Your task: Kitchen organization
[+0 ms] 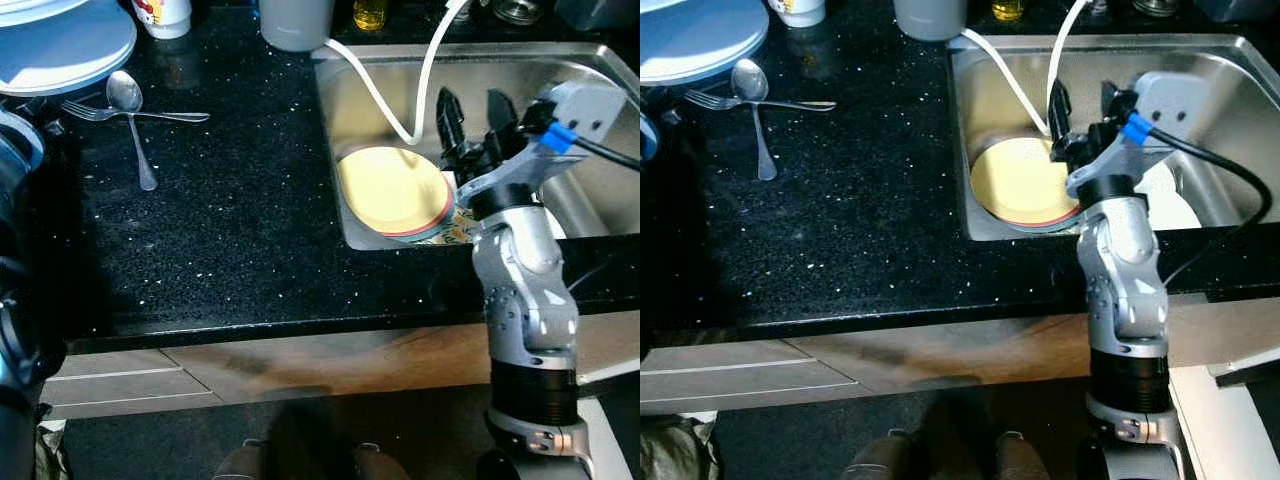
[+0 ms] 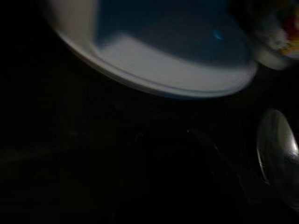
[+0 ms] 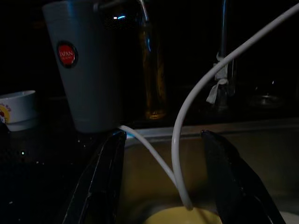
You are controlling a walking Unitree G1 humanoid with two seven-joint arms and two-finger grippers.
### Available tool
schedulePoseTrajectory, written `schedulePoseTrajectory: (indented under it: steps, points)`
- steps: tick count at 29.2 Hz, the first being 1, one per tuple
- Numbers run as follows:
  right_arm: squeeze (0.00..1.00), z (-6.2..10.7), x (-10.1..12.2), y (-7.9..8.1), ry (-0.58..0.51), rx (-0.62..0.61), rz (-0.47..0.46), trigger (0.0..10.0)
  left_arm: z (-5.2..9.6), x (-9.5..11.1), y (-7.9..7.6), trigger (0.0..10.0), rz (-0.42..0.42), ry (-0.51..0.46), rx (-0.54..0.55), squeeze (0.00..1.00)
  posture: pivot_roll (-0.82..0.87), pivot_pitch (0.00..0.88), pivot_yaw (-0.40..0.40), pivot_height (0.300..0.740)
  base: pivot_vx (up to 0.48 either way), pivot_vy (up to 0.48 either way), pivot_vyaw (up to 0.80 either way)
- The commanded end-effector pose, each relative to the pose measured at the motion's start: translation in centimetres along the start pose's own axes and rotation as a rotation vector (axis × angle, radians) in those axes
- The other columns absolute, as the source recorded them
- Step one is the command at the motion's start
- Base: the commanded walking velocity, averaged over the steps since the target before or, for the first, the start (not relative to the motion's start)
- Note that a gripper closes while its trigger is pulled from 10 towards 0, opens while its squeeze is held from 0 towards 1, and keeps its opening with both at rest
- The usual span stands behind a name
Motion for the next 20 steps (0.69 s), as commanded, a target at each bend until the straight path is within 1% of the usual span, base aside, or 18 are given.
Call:
schedulePoseTrajectory:
  steps: [1, 2, 3, 6, 7, 8, 9, 10, 11, 12, 13, 14, 15, 16, 17, 18, 19, 20]
  points:
    - [0.0, 0.4, 0.2, -0.5, -0.001, -0.016, 0.012, 10.0, -0.3, -3.4, -1.2, 8.6, -0.004, 0.114, -0.067, 0.0, 0.07, 0.282, 0.034, 0.74, 0.0, 0.0, 0.0]
    - [0.0, 0.4, 0.2, -0.5, -0.001, -0.016, 0.012, 10.0, -0.3, -3.4, -1.2, 8.6, -0.004, 0.114, -0.067, 0.0, 0.07, 0.282, 0.034, 0.74, 0.0, 0.0, 0.0]
    - [0.0, 0.5, 0.2, -0.6, -0.001, -0.02, 0.015, 10.0, -0.4, -3.9, -1.7, 4.5, -0.047, 0.129, -0.091, 0.0, 0.07, 0.276, 0.035, 0.74, 0.0, 0.0, 0.0]
    - [0.0, 0.5, 0.1, -0.7, -0.001, -0.023, 0.016, 10.0, -0.4, -4.2, -2.0, 4.5, -0.076, 0.139, -0.104, 0.0, 0.07, 0.272, 0.035, 0.74, 0.0, 0.0, 0.0]
    - [0.0, 0.5, 0.1, -0.7, -0.001, -0.024, 0.015, 10.0, -0.4, -4.6, -2.0, 0.0, -0.133, 0.155, -0.103, 0.0, 0.07, 0.265, 0.033, 0.74, 0.0, 0.0, 0.0]
    - [0.0, 0.5, 0.1, -0.7, -0.001, -0.024, 0.015, 10.0, -0.4, -4.6, -2.0, 0.0, -0.133, 0.155, -0.103, 0.0, 0.07, 0.265, 0.033, 0.74, 0.0, 0.0, 0.0]
    - [0.0, 0.5, 0.0, -0.6, -0.001, -0.024, 0.013, 10.0, -0.4, -5.0, -1.7, 0.0, -0.205, 0.166, -0.078, 0.0, 0.07, 0.253, 0.03, 0.74, 0.0, 0.0, 0.0]
    - [0.0, 0.4, 0.0, -0.5, -0.002, -0.021, 0.01, 10.0, -0.5, -4.8, -1.4, 0.0, -0.246, 0.15, -0.047, 0.0, 0.07, 0.239, 0.026, 0.74, 0.0, 0.0, 0.0]
    - [0.0, 0.3, 0.0, -0.5, -0.003, -0.019, 0.008, 10.0, -0.5, -4.6, -1.2, 0.0, -0.269, 0.136, -0.026, 0.0, 0.07, 0.239, 0.026, 0.74, 0.0, 0.0, 0.0]
    - [0.0, 0.1, 0.0, -0.4, -0.005, -0.016, 0.007, 10.0, -0.6, -3.5, -1.5, 0.0, -0.281, 0.077, -0.025, 0.0, 0.07, 0.224, 0.02, 0.74, 0.0, 0.0, 0.0]
    - [0.0, 0.1, 0.0, -0.4, -0.005, -0.016, 0.007, 10.0, -0.6, -3.5, -1.5, 0.0, -0.281, 0.077, -0.025, 0.0, 0.07, 0.224, 0.02, 0.74, 0.0, 0.0, 0.0]
    - [0.0, 0.0, 0.1, -0.4, -0.008, -0.013, 0.007, 10.0, -0.6, -1.9, -2.2, 0.0, -0.298, -0.006, -0.046, 0.0, 0.07, 0.22, 0.018, 0.74, 0.0, 0.0, 0.0]
    - [0.0, -0.1, 0.1, -0.4, -0.01, -0.011, 0.007, 10.0, -0.6, -0.9, -2.7, 0.0, -0.311, -0.061, -0.064, 0.0, 0.07, 0.217, 0.017, 0.74, 0.0, 0.0, 0.0]
    - [0.0, -0.3, 0.2, -0.4, -0.013, -0.008, 0.009, 10.0, -0.2, 1.9, -4.5, 0.0, -0.269, -0.205, -0.135, 0.0, 0.07, 0.199, 0.01, 0.74, 0.0, 0.0, 0.0]
    - [0.0, -0.3, 0.2, -0.4, -0.013, -0.008, 0.009, 10.0, -0.2, 1.9, -4.5, 0.0, -0.269, -0.205, -0.135, 0.0, 0.07, 0.199, 0.01, 0.74, 0.0, 0.0, 0.0]
    - [0.0, -0.3, 0.2, -0.4, -0.015, -0.006, 0.01, 10.0, 0.4, 3.7, -6.2, 0.0, -0.2, -0.295, -0.216, 0.0, 0.07, 0.192, 0.008, 0.74, 0.0, 0.0, 0.0]
    - [0.0, -0.3, 0.2, -0.4, -0.015, -0.006, 0.01, 10.0, 0.4, 3.7, -6.2, 0.0, -0.2, -0.295, -0.216, 0.0, 0.07, 0.192, 0.008, 0.74, 0.0, 0.0, 0.0]
    - [0.0, -0.3, 0.3, -0.3, -0.017, -0.004, 0.013, 10.0, 1.2, 5.4, -8.0, 0.0, -0.136, -0.373, -0.318, 0.0, 0.07, 0.186, 0.007, 0.74, 0.0, 0.0, 0.0]
Point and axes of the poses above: a point about 5 cm out from each wrist's last joint towards the gripper, its own z axis pointing back from the gripper into the wrist, its own x axis along the axis of the wrist's last joint, y = z × x, the point moved 4 cm from there along -z, pointing out of the wrist towards the gripper, and after that the axes turned 6 degrees about -z, right-handed, at the moved point
